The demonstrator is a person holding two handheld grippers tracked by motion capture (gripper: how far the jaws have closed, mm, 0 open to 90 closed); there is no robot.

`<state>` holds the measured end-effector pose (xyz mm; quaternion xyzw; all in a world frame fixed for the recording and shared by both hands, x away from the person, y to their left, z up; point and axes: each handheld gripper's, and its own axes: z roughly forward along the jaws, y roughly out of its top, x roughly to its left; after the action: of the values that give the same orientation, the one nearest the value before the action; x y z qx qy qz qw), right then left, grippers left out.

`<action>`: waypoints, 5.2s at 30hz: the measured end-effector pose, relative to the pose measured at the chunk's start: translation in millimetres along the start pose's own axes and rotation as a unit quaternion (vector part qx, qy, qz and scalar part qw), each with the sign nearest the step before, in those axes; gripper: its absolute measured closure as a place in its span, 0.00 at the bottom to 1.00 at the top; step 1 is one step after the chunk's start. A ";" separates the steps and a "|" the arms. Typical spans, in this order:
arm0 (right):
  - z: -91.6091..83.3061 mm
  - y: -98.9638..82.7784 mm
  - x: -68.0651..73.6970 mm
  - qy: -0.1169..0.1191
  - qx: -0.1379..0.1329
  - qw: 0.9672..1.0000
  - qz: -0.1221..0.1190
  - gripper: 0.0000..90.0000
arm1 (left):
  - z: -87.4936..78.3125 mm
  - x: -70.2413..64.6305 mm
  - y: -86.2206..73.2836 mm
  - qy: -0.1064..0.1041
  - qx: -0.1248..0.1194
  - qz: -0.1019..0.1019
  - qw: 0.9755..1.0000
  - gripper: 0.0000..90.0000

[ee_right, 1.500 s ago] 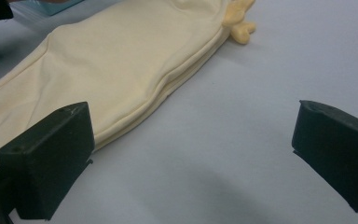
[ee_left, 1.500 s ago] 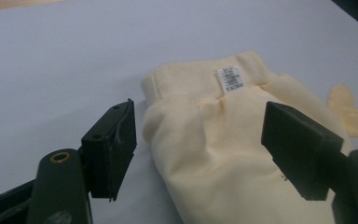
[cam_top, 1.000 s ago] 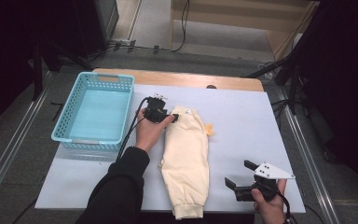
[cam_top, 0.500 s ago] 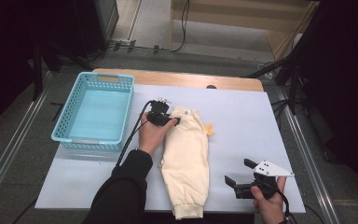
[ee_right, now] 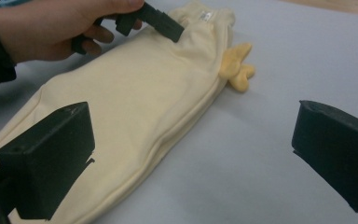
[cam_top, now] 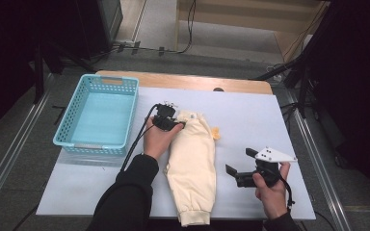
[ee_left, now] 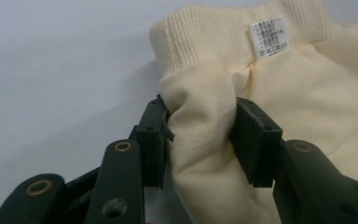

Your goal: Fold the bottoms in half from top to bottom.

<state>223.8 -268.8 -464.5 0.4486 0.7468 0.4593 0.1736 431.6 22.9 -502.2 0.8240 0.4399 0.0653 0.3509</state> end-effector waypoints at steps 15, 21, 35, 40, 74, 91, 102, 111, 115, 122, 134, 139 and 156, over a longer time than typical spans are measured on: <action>45.5 67.2 -18.2 0.010 -0.001 1.000 -0.009 0.00 | 0.1 1.3 -0.2 -0.003 -0.001 0.002 1.000 0.67; 66.1 81.0 -29.7 0.010 0.010 1.000 -0.003 0.00 | -0.2 2.6 -0.5 -0.005 -0.001 0.002 1.000 0.67; 139.0 81.4 -42.9 0.002 0.082 0.997 0.013 0.14 | -0.1 2.9 -0.2 -0.007 -0.001 0.000 1.000 0.67; 157.2 76.3 -47.1 0.001 0.104 0.994 0.028 0.22 | -0.2 3.2 -0.6 -0.008 -0.002 -0.002 1.000 0.67; 179.7 59.4 -45.4 0.044 0.139 0.989 0.014 0.64 | -7.9 0.5 -11.0 -0.026 -0.004 -0.002 1.000 0.74; 174.2 64.6 -43.3 0.037 0.134 0.990 0.000 0.87 | -14.8 1.7 -5.7 -0.026 -0.020 0.011 0.999 0.93; 162.2 83.4 -40.2 0.018 0.103 0.994 -0.017 0.87 | -30.7 -3.5 11.6 -0.008 -0.053 0.025 0.998 0.93; 151.9 106.4 -40.8 0.005 0.080 0.996 -0.029 0.87 | -46.5 -10.1 33.1 0.010 -0.081 0.037 0.996 0.93; 146.6 116.9 -40.0 -0.007 0.067 0.997 -0.034 0.87 | -52.9 -13.1 41.7 0.016 -0.095 0.040 0.995 0.93; 138.8 134.1 -40.3 -0.011 0.036 0.999 -0.033 0.87 | -70.2 -12.6 57.4 0.015 -0.123 0.049 0.991 0.93; 125.3 166.8 -38.4 -0.020 -0.014 0.998 -0.057 0.86 | -93.9 -9.3 81.9 0.013 -0.175 0.063 0.982 0.93; 122.5 173.5 -36.3 -0.032 -0.025 0.996 -0.075 0.86 | -98.3 -10.9 81.5 0.012 -0.184 0.070 0.980 0.92; 139.9 135.0 -48.0 -0.023 -0.018 0.992 -0.123 0.85 | -76.6 -12.2 46.1 -0.007 -0.163 0.084 0.983 0.91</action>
<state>412.5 -210.8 -430.6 0.3603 0.7838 0.4374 0.2538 423.7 36.5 -413.4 0.7902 0.3500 0.1603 0.4769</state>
